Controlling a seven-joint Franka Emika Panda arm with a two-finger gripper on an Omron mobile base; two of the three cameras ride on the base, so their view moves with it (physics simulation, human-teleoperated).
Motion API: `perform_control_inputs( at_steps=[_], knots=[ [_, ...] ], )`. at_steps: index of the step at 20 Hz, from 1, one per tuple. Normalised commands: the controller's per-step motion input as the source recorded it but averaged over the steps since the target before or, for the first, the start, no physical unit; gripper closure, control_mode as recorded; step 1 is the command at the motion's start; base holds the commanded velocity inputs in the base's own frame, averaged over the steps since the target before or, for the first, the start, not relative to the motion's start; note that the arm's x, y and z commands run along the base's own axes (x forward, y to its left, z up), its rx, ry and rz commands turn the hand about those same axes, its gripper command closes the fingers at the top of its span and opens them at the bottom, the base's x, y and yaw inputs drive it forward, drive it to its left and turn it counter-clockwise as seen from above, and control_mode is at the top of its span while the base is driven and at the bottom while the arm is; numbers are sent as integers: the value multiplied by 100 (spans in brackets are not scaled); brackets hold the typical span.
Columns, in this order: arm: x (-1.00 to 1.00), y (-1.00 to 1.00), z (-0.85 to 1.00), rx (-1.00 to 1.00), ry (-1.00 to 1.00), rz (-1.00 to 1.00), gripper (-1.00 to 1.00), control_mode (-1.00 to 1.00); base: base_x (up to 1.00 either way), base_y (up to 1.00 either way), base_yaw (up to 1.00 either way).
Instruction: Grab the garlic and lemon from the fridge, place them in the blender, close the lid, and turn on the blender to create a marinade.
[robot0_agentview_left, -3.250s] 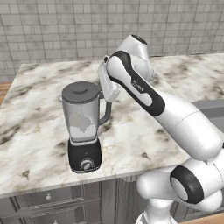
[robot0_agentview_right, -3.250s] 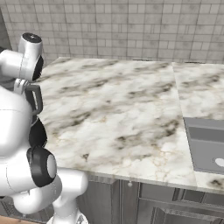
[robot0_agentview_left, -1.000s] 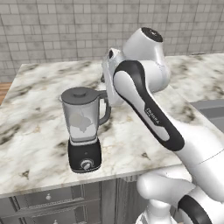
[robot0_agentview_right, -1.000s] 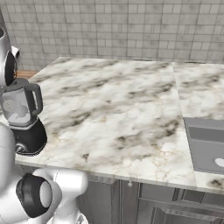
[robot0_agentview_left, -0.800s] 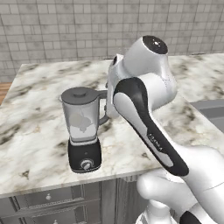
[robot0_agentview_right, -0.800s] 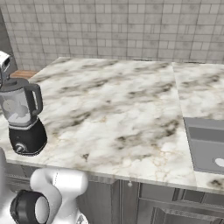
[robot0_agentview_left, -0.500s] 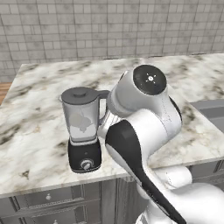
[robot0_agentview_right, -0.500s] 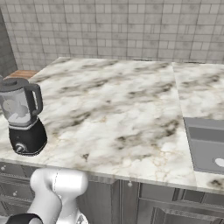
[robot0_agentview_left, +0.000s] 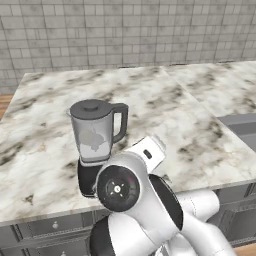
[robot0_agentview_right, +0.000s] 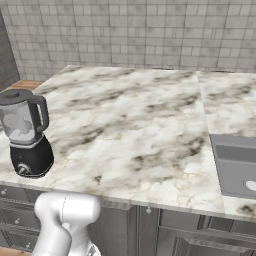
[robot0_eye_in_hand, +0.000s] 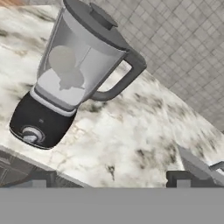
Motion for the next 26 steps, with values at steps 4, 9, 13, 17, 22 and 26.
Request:
perform_control_inputs(
  at_steps=[4,9,13,17,22,26],
  knots=[
    [1,-24,-73,1,-31,-30,-100,-100,0,0,0],
    [0,-12,-40,13,-37,-17,-100,-100,0,0,0],
    [0,-10,-39,20,-35,-12,-100,-100,0,0,0],
    [0,-23,-51,20,-30,-13,-100,-100,0,0,0],
    [5,-13,-37,14,-29,-11,-100,-100,0,0,0],
    [24,-4,-9,9,-30,-1,-100,-100,0,0,0]
  ],
)
